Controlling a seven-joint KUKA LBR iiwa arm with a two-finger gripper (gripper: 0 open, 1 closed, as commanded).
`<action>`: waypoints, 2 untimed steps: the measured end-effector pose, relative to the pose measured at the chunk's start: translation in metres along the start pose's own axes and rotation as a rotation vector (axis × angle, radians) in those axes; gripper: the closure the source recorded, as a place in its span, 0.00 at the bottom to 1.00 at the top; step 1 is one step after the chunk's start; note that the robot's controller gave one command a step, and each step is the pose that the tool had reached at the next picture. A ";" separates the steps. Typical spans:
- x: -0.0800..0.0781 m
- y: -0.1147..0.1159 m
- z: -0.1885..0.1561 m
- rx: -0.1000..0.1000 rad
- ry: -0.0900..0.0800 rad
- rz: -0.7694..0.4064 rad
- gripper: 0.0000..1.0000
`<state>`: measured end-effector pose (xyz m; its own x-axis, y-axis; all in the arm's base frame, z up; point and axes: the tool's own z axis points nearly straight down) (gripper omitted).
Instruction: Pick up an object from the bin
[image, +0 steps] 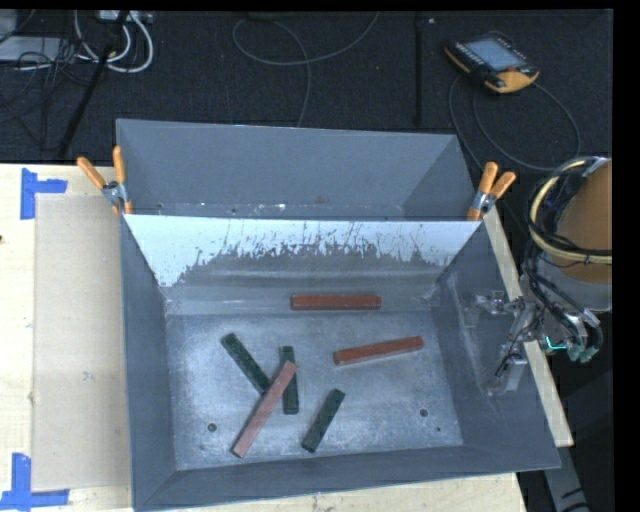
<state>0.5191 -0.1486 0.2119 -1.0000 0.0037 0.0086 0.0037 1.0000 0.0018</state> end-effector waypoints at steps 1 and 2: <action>-0.002 0.001 -0.004 0.002 -0.007 -0.004 0.00; -0.017 0.035 0.052 0.001 -0.013 0.073 0.00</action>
Offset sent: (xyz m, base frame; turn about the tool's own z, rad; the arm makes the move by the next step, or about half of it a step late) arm 0.0263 0.0622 -0.0983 0.1251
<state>0.5360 -0.1139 0.1596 -0.9970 0.0771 -0.0041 0.0771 0.9970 0.0002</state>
